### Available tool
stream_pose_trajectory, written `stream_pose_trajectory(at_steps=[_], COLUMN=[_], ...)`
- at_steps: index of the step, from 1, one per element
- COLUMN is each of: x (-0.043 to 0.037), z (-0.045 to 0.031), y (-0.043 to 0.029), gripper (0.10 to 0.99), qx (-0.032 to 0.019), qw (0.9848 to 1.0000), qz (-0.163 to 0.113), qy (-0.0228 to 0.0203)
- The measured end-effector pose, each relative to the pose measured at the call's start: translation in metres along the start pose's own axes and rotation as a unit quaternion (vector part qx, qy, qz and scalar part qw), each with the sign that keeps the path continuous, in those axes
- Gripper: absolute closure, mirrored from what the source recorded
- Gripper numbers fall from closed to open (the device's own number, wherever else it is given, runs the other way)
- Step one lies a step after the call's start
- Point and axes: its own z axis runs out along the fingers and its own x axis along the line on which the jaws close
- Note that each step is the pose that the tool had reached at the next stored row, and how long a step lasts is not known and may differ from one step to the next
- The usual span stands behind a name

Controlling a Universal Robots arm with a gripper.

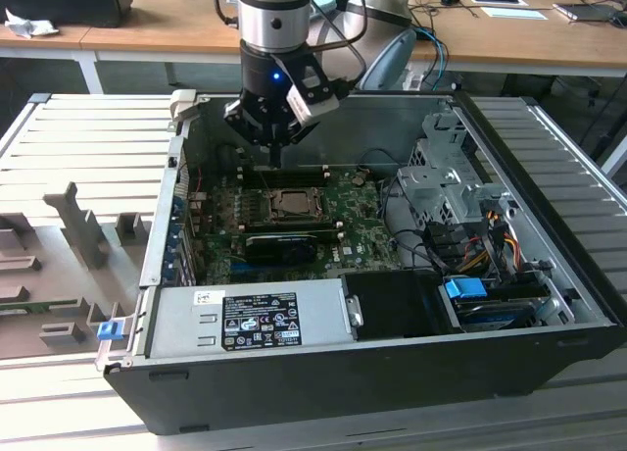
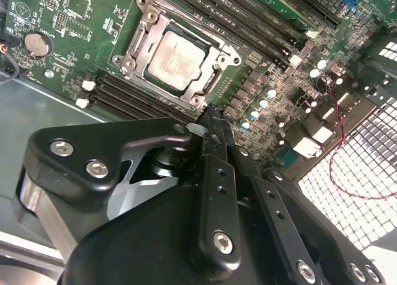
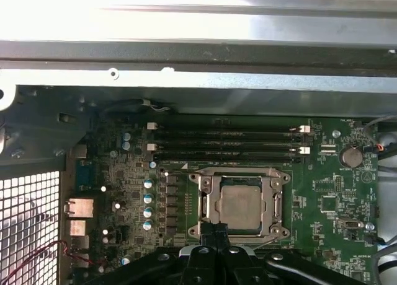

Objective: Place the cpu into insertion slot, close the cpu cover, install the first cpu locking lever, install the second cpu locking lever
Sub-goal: 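Install the first cpu locking lever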

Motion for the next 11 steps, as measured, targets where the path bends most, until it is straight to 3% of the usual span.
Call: stream_pose_trajectory(at_steps=[11], x=[0.0039], z=[0.0030], y=[0.0000], gripper=[0.980], qx=[-0.0027], qw=[1.0000], qz=[0.000], qy=[-0.0001])
